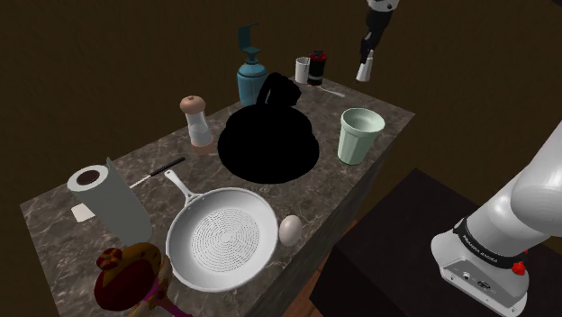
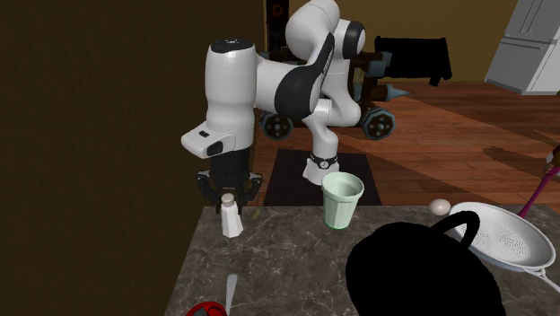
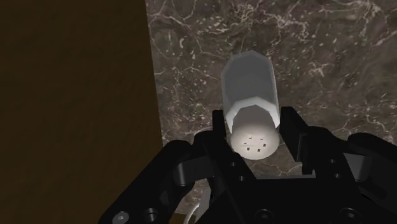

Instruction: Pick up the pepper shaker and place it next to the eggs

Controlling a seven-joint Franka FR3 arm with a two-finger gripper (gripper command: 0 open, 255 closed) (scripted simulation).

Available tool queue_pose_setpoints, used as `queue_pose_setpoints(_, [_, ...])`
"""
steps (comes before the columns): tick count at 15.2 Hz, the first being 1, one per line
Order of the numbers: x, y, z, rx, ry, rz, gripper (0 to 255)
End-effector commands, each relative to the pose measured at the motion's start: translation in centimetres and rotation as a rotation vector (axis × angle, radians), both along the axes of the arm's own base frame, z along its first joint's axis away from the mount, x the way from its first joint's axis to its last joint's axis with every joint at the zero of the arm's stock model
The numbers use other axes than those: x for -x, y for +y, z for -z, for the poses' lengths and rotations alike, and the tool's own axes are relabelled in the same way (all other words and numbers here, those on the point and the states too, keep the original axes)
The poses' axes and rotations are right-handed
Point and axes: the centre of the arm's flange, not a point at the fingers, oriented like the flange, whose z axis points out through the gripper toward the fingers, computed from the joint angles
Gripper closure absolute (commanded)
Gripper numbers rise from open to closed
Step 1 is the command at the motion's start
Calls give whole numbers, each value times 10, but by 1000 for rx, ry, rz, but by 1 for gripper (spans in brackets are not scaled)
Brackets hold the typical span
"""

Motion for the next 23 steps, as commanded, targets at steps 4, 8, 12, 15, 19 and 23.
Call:
queue_pose_setpoints(4, [0, 0, -26, 0, 0, 0, 255])
queue_pose_setpoints(8, [0, 0, -48, 0, 0, 0, 255])
queue_pose_setpoints(12, [10, 25, -54, 0, 0, 0, 255])
queue_pose_setpoints(15, [25, 61, -54, 0, 0, 0, 255])
queue_pose_setpoints(19, [45, 110, -54, 0, 0, 0, 255])
queue_pose_setpoints(23, [65, 159, -54, 0, 0, 0, 255])
